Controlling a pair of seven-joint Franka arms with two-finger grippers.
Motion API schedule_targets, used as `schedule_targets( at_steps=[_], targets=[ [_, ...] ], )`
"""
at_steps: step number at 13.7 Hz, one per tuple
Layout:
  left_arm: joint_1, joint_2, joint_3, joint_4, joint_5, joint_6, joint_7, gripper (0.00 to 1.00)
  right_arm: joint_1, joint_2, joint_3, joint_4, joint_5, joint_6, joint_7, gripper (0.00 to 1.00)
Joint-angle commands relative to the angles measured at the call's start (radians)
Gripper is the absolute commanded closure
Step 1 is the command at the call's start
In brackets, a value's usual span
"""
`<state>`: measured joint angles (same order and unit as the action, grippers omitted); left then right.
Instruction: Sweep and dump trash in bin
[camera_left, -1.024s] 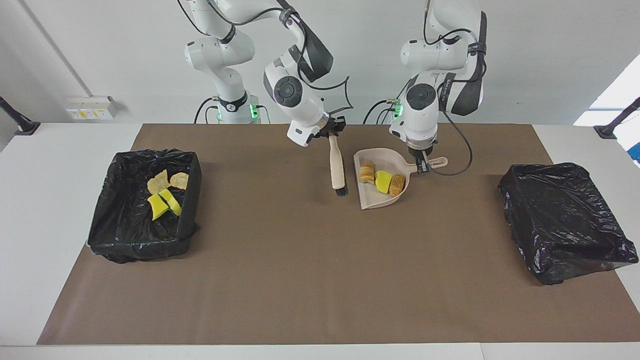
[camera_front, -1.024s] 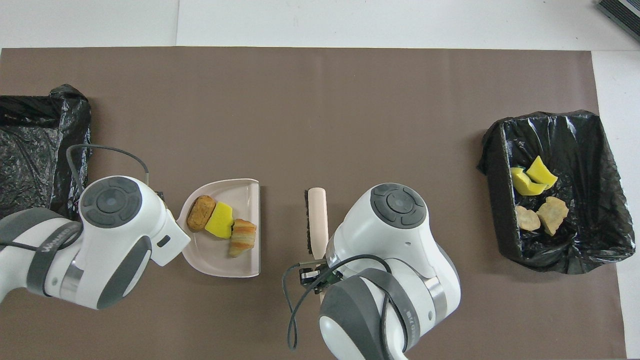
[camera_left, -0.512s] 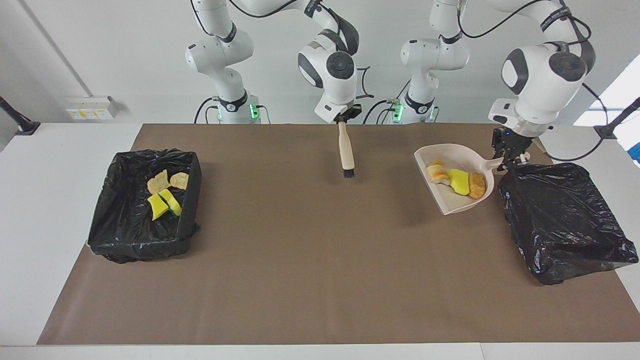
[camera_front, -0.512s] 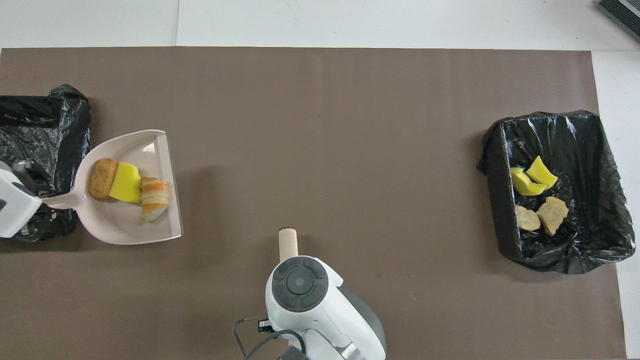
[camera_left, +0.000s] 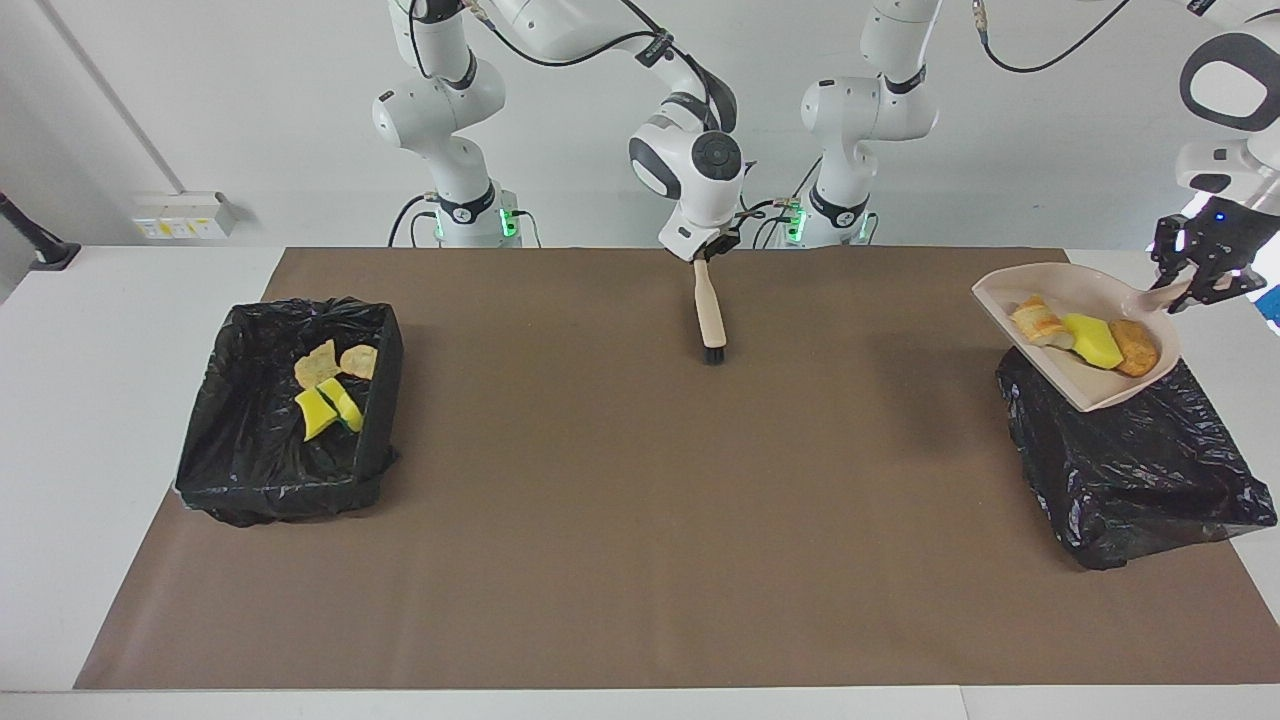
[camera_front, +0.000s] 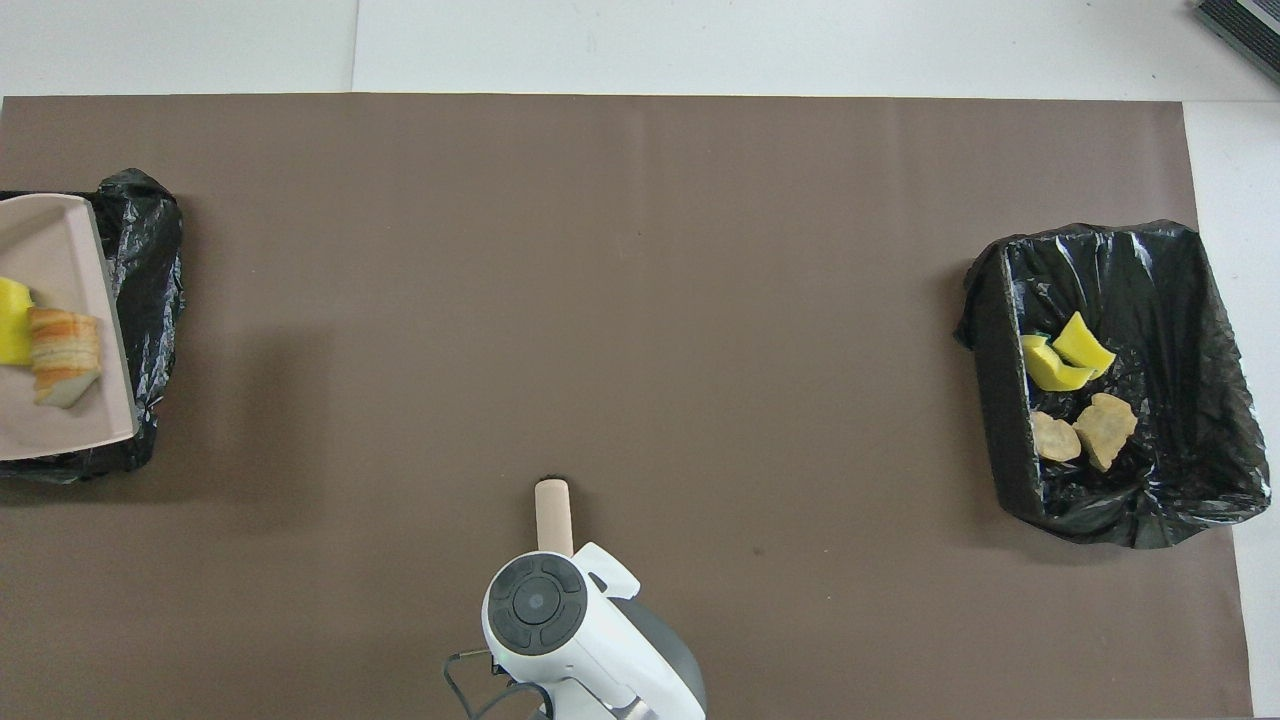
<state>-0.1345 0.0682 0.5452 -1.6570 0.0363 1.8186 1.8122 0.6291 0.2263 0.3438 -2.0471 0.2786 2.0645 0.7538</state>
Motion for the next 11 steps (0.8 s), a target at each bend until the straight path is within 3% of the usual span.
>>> schedule_targets(
  at_steps=[1, 5, 7, 10, 11],
  targets=[
    [0.048, 0.128, 0.013, 0.163, -0.016, 0.039, 0.085, 1.0, -0.002, 0.005, 0.0, 0.027, -0.057, -0.024, 0.03, 0.0],
    [0.079, 0.196, 0.009, 0.172, 0.147, 0.266, 0.145, 1.0, -0.054, 0.002, -0.006, 0.154, -0.068, -0.202, 0.029, 0.0],
    [0.087, 0.216, 0.006, 0.169, 0.383, 0.379, 0.142, 1.0, -0.113, -0.01, -0.005, 0.212, -0.073, -0.294, 0.004, 0.0],
    [0.096, 0.229, 0.007, 0.12, 0.485, 0.41, 0.138, 1.0, -0.23, -0.083, -0.005, 0.263, -0.076, -0.44, -0.129, 0.0],
    [0.084, 0.24, 0.004, 0.118, 0.575, 0.404, 0.13, 1.0, -0.265, -0.105, -0.006, 0.277, -0.082, -0.479, -0.177, 0.0]
  ],
)
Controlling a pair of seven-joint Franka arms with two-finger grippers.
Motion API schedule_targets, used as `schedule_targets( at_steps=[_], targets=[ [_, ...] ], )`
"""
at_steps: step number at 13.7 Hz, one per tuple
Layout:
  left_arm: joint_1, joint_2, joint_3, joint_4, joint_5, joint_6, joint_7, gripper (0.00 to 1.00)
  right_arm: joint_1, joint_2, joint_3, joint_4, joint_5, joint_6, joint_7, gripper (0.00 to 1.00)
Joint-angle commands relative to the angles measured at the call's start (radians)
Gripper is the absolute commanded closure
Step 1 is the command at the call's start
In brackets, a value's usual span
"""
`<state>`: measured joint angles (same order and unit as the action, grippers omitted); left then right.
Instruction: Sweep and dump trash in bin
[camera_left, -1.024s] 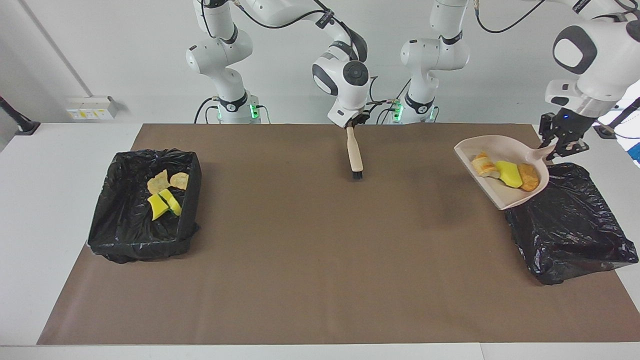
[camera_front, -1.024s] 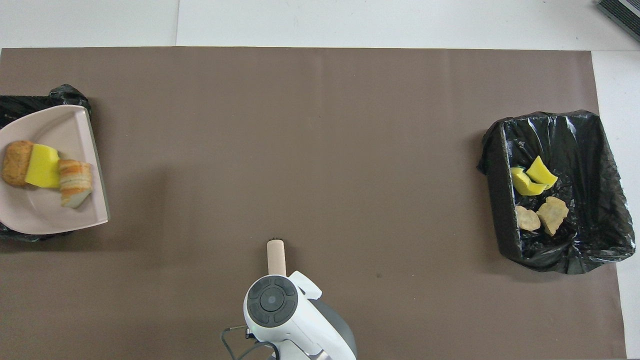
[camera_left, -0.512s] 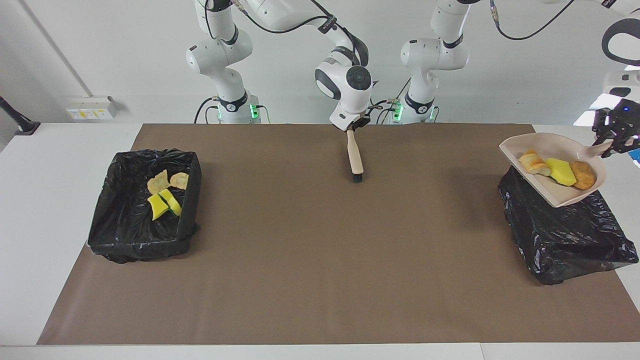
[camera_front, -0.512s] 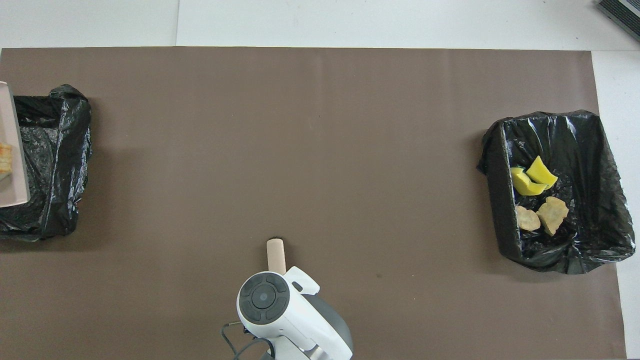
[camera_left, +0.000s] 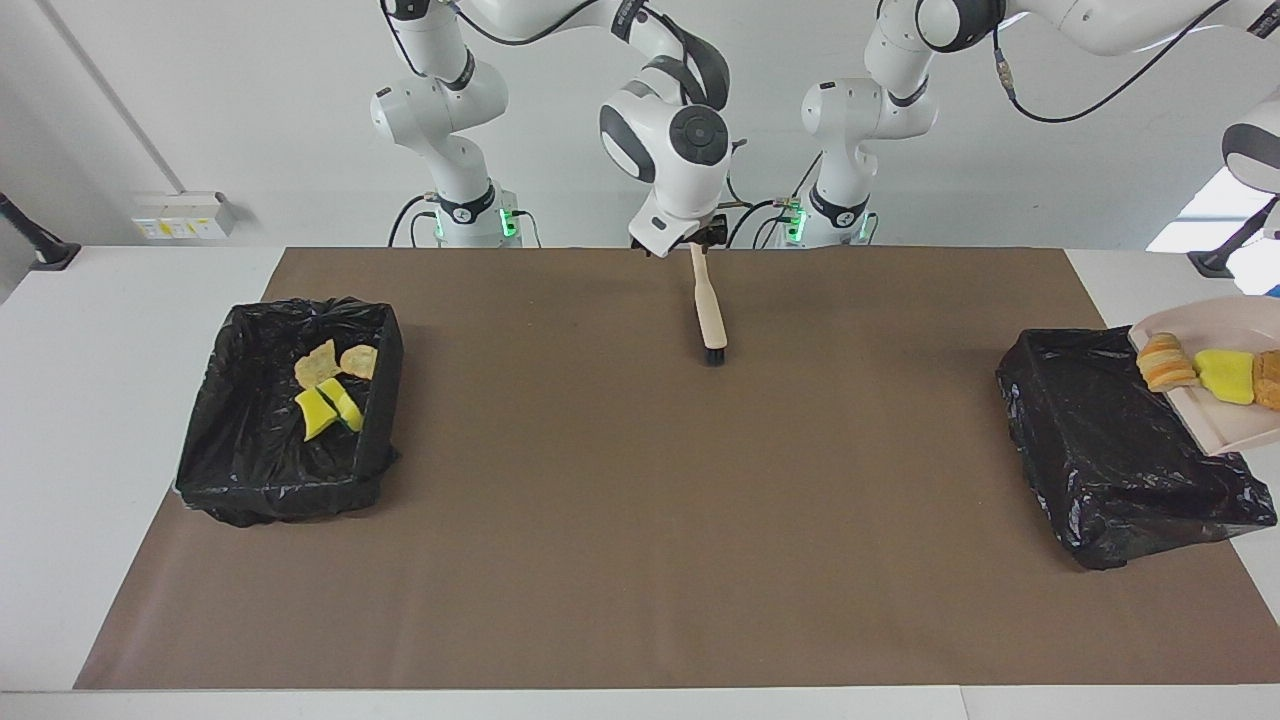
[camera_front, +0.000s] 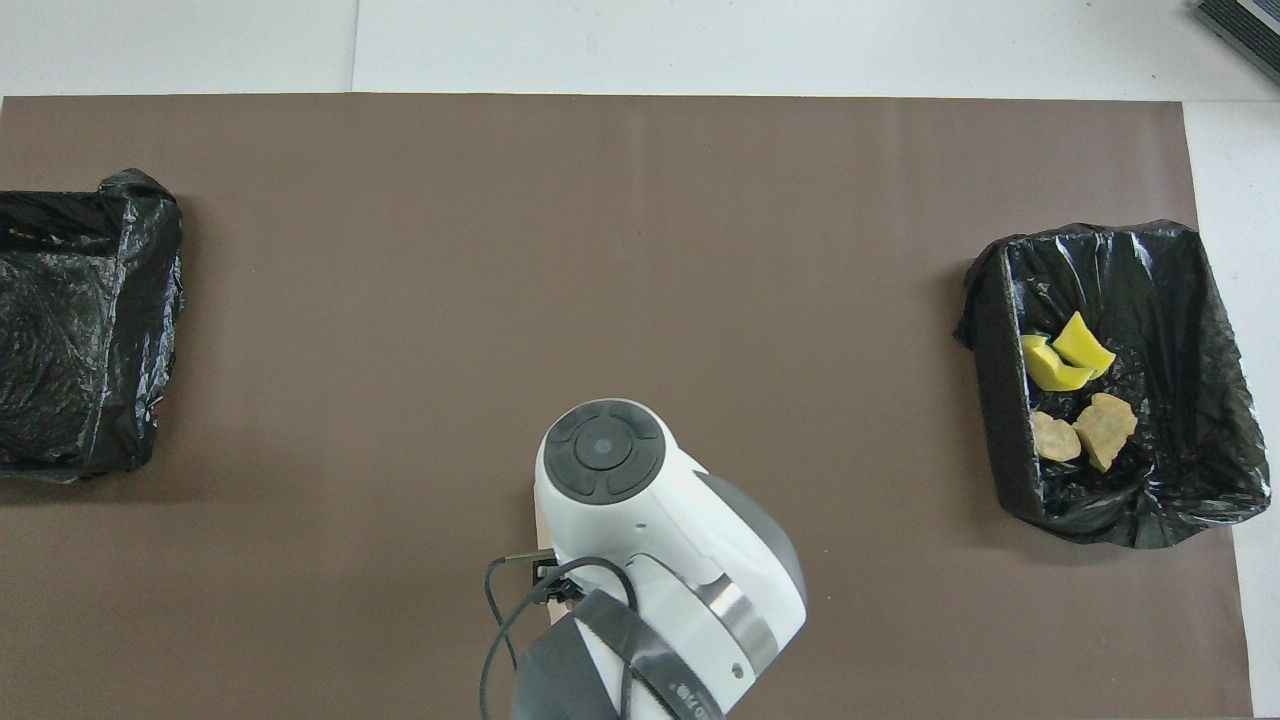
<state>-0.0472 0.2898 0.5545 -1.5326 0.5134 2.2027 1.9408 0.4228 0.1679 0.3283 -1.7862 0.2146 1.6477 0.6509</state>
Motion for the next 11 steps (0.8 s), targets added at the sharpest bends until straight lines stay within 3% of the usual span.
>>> schedule_targets(
  at_steps=[1, 3, 7, 11],
  targets=[
    [-0.01, 0.018, -0.018, -0.006, 0.135, 0.0, -0.012, 1.0, -0.085, -0.066, 0.006, 0.034, -0.041, -0.093, -0.117, 0.0],
    [-0.031, 0.023, -0.021, 0.003, 0.17, -0.017, -0.019, 1.0, -0.143, -0.071, 0.009, 0.112, -0.139, -0.158, -0.196, 0.0],
    [-0.042, 0.049, -0.03, 0.049, 0.293, -0.032, -0.071, 1.0, -0.243, -0.08, 0.006, 0.157, -0.161, -0.178, -0.343, 0.0],
    [-0.043, 0.026, -0.123, 0.086, 0.234, -0.121, -0.133, 1.0, -0.257, -0.082, 0.005, 0.157, -0.164, -0.177, -0.344, 0.0]
  ],
)
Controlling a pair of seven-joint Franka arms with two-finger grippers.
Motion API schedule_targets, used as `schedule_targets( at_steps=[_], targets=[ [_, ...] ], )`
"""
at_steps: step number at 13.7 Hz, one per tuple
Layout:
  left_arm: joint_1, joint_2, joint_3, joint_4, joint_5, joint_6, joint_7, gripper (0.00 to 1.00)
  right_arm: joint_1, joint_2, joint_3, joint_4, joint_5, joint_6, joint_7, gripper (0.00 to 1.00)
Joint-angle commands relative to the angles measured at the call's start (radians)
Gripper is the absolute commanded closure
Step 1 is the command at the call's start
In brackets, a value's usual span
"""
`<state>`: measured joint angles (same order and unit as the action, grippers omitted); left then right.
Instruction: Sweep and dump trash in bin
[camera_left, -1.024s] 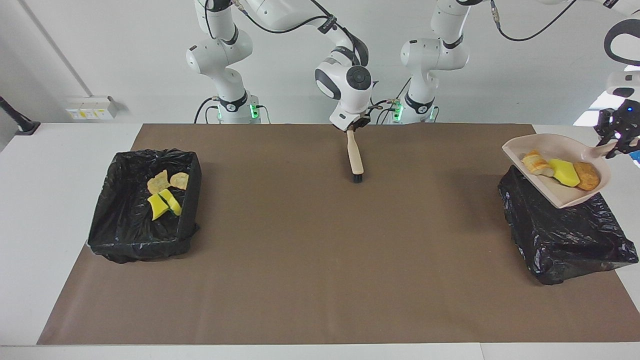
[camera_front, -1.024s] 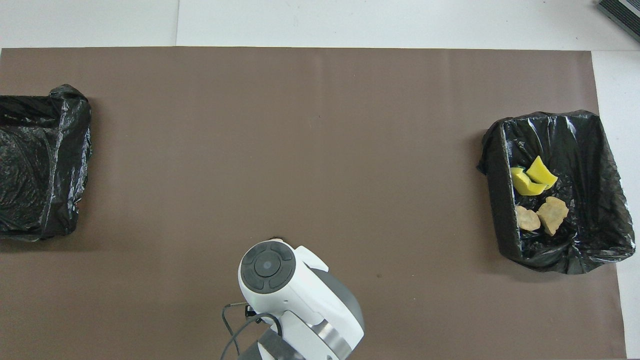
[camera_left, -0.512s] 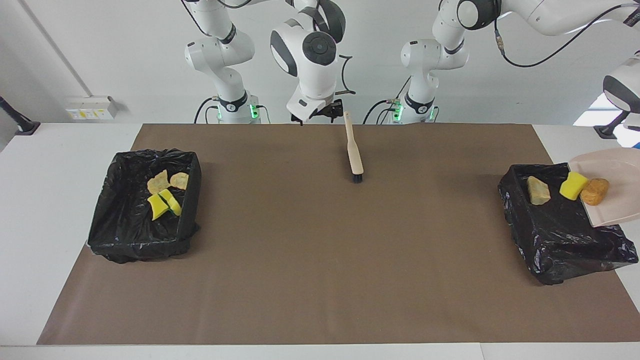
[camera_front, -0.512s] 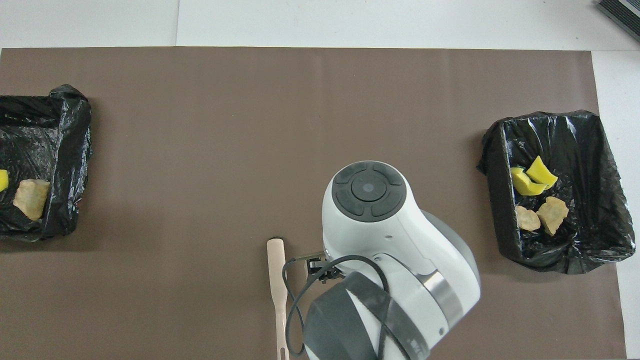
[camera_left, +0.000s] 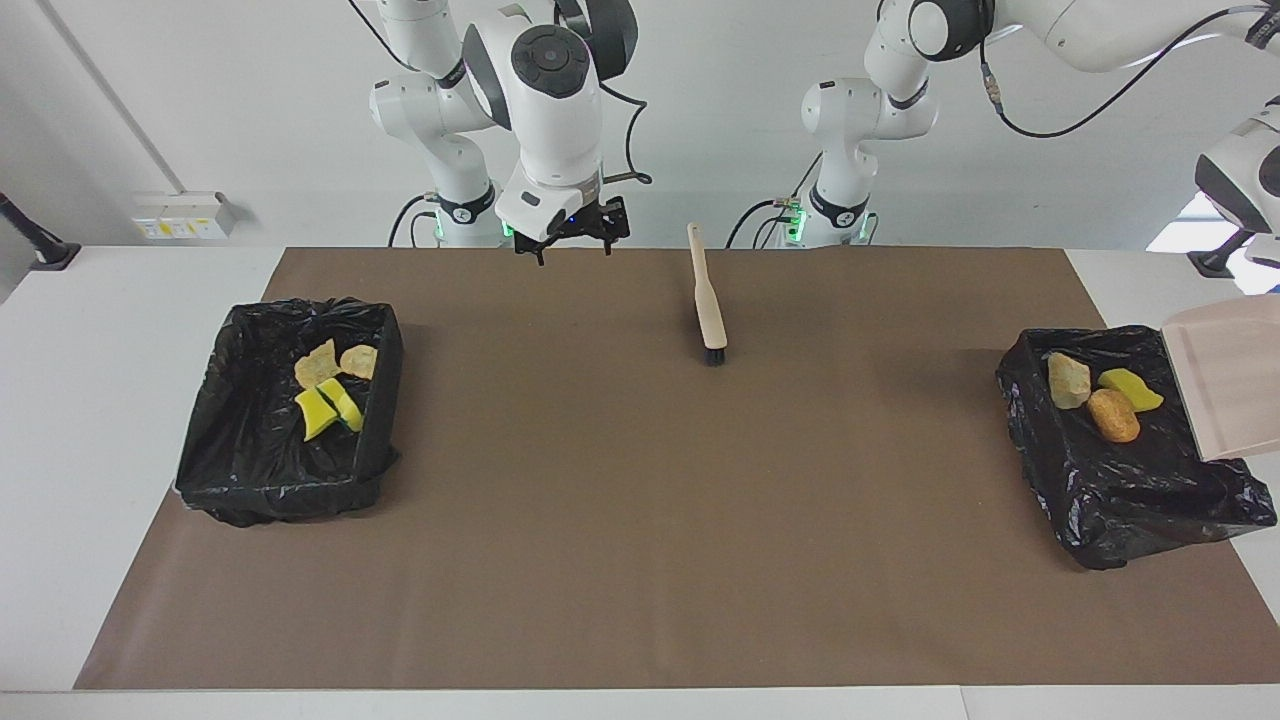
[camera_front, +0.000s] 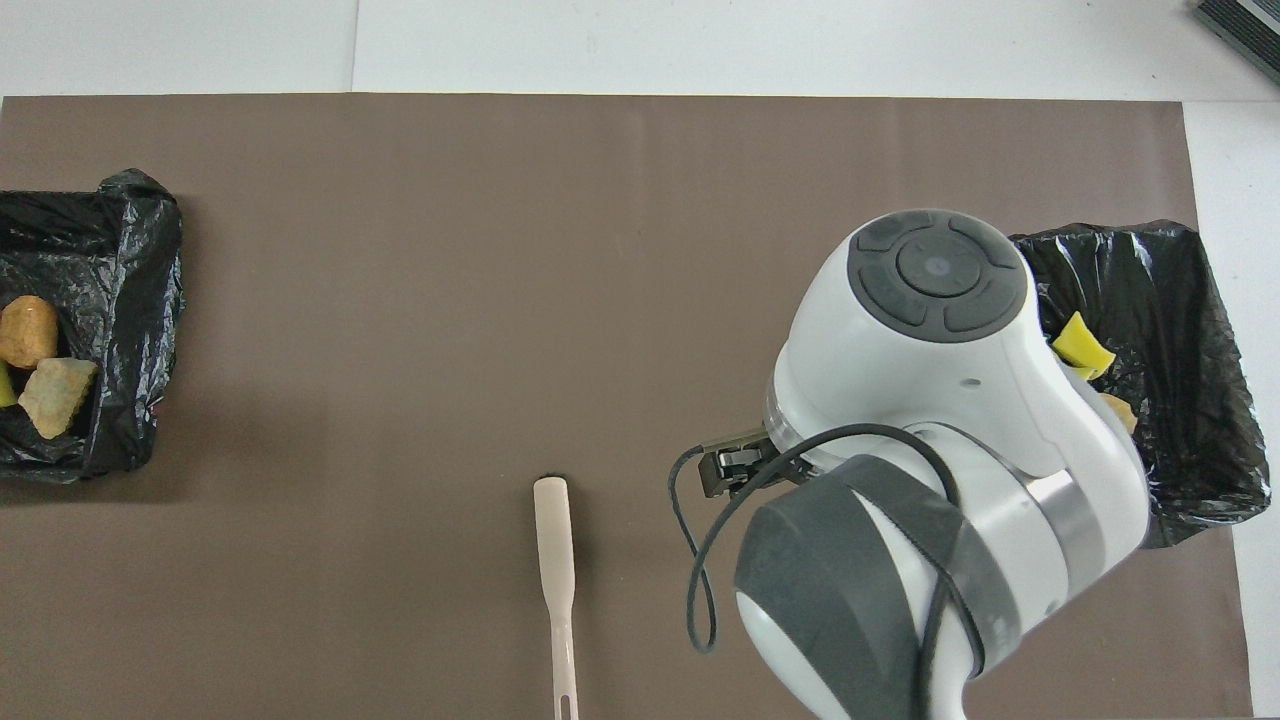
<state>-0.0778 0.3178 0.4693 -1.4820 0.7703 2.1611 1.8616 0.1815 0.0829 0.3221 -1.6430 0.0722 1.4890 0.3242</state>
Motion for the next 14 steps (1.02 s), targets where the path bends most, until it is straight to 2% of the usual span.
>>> schedule_targets(
  at_steps=[1, 3, 5, 7, 11, 12, 14],
  targets=[
    [-0.016, -0.026, -0.06, 0.048, -0.054, -0.125, -0.08, 1.0, -0.016, 0.001, 0.009, 0.014, -0.022, -0.018, -0.017, 0.0],
    [-0.016, -0.061, -0.16, 0.048, -0.081, -0.211, -0.155, 1.0, -0.022, 0.0, -0.011, 0.015, -0.038, -0.018, -0.048, 0.0],
    [-0.014, -0.112, -0.282, -0.01, -0.152, -0.356, -0.389, 1.0, -0.068, -0.021, -0.031, 0.017, -0.049, -0.018, -0.126, 0.0],
    [-0.016, -0.134, -0.368, -0.078, -0.224, -0.424, -0.566, 1.0, -0.066, -0.034, -0.128, 0.061, -0.061, -0.019, -0.203, 0.0],
    [-0.017, -0.103, -0.538, -0.17, -0.305, -0.463, -1.009, 1.0, -0.098, -0.034, -0.273, 0.072, -0.061, -0.015, -0.367, 0.0],
    [-0.017, -0.08, -0.582, -0.176, -0.336, -0.46, -1.165, 1.0, -0.131, -0.034, -0.274, 0.072, -0.063, -0.007, -0.369, 0.0],
    [-0.022, -0.04, -0.644, -0.172, -0.437, -0.446, -1.336, 1.0, -0.193, -0.034, -0.275, 0.074, -0.063, -0.001, -0.367, 0.0]
  ],
)
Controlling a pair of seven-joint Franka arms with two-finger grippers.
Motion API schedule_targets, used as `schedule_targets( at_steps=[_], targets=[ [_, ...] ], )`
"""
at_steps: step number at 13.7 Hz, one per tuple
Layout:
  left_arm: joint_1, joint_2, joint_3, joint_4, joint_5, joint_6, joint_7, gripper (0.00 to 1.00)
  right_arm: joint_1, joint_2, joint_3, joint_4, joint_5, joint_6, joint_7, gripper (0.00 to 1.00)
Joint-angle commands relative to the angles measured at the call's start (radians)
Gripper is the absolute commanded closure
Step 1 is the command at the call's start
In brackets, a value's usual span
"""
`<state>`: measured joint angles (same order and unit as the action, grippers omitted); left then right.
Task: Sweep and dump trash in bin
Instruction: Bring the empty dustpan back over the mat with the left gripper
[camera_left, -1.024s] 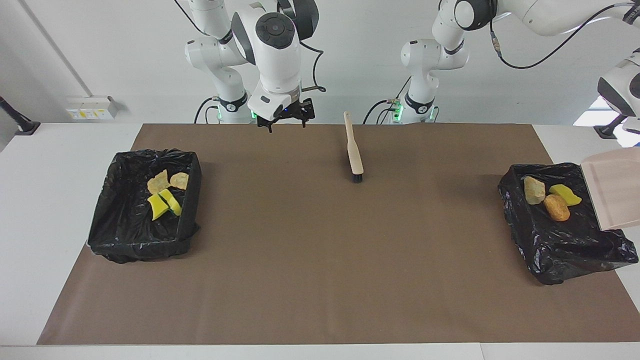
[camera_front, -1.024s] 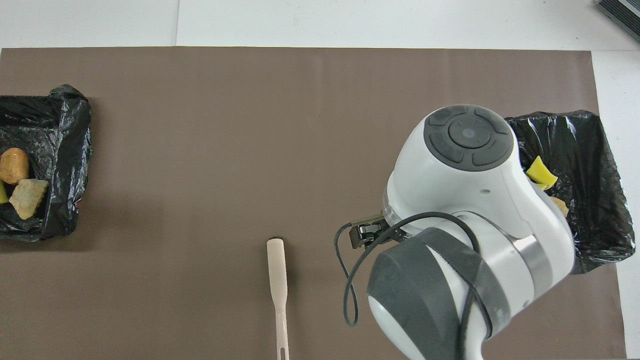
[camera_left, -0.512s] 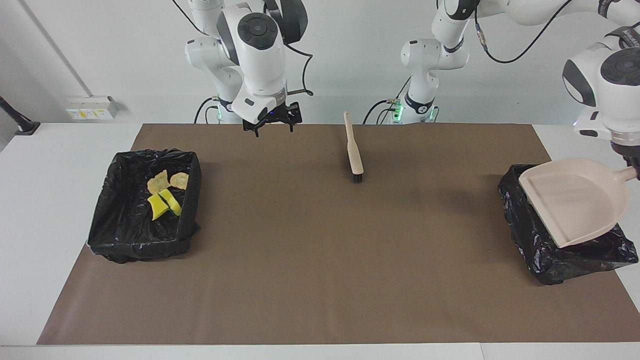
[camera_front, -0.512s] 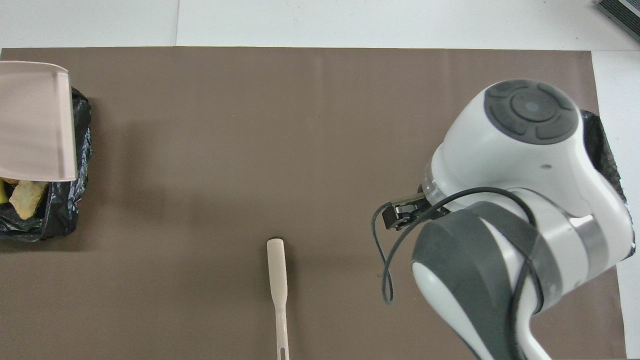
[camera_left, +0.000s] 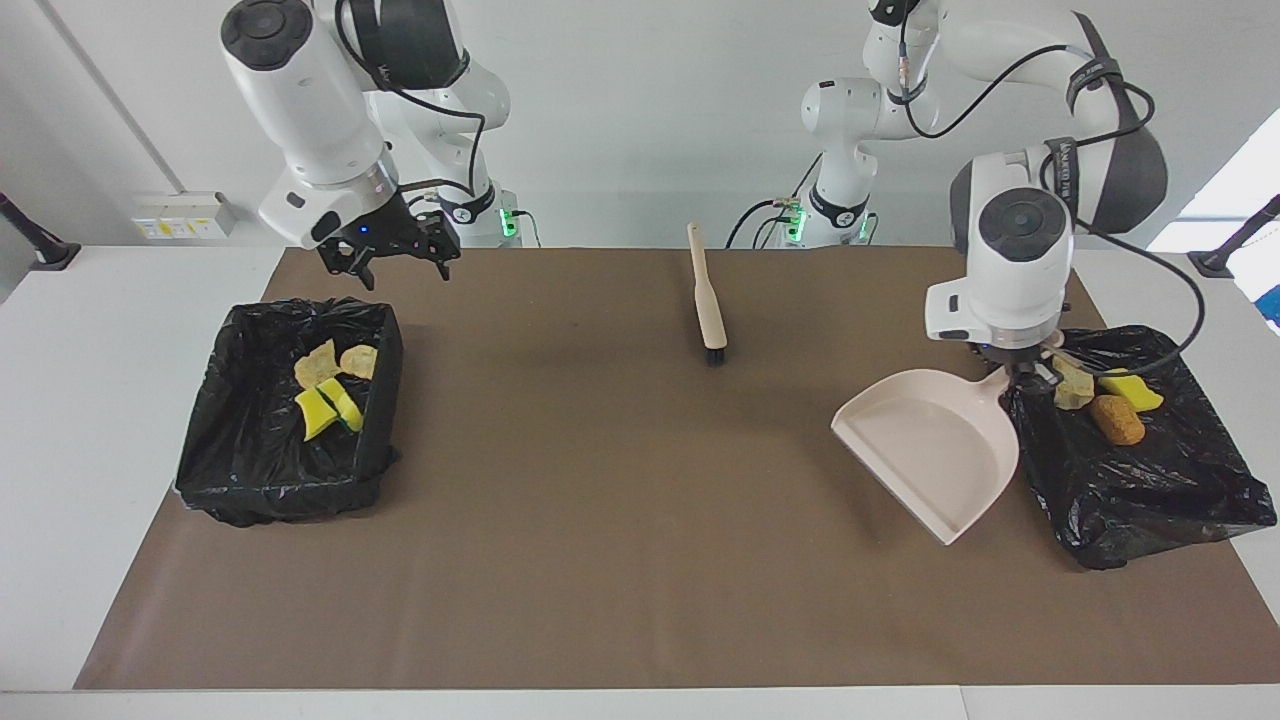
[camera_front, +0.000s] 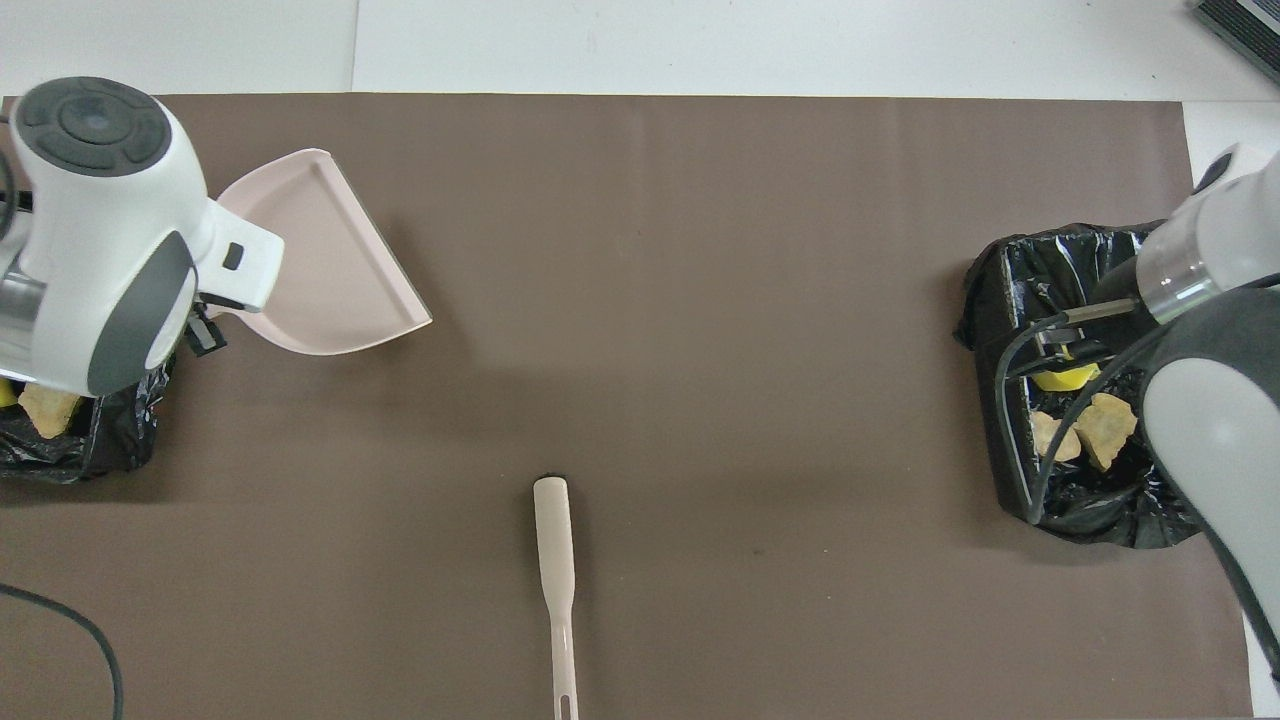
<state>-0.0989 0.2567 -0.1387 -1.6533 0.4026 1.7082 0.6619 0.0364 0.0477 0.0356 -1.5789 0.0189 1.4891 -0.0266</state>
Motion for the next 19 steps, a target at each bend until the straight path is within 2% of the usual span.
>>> schedule_targets(
  at_steps=[1, 3, 5, 9, 11, 14, 15, 19],
  targets=[
    [-0.016, 0.033, -0.071, 0.004, -0.097, 0.01, -0.254, 1.0, -0.07, 0.006, 0.012, 0.022, -0.028, 0.002, -0.016, 0.0],
    [-0.024, 0.077, -0.154, 0.01, -0.152, 0.025, -0.488, 1.0, -0.081, 0.007, -0.003, 0.036, -0.074, 0.037, -0.016, 0.0],
    [-0.047, 0.114, -0.208, 0.041, -0.177, 0.019, -0.609, 1.0, -0.069, 0.003, -0.048, 0.036, -0.059, 0.039, -0.004, 0.0],
    [-0.117, 0.15, -0.222, 0.085, -0.247, 0.028, -0.853, 1.0, -0.04, -0.052, -0.048, -0.002, -0.03, 0.037, 0.13, 0.0],
    [-0.168, 0.205, -0.223, 0.151, -0.261, 0.031, -0.993, 1.0, -0.03, -0.057, -0.045, -0.007, -0.028, 0.042, 0.151, 0.0],
    [-0.218, 0.33, -0.222, 0.289, -0.314, 0.051, -1.215, 1.0, -0.03, -0.057, -0.037, -0.007, -0.028, 0.04, 0.149, 0.0],
    [-0.238, 0.355, -0.222, 0.302, -0.312, 0.074, -1.226, 1.0, -0.03, -0.058, -0.036, -0.009, -0.028, 0.03, 0.142, 0.0],
    [-0.234, 0.363, -0.222, 0.302, -0.314, 0.082, -1.217, 1.0, -0.029, -0.08, -0.036, -0.046, -0.027, 0.04, 0.143, 0.0]
  ],
)
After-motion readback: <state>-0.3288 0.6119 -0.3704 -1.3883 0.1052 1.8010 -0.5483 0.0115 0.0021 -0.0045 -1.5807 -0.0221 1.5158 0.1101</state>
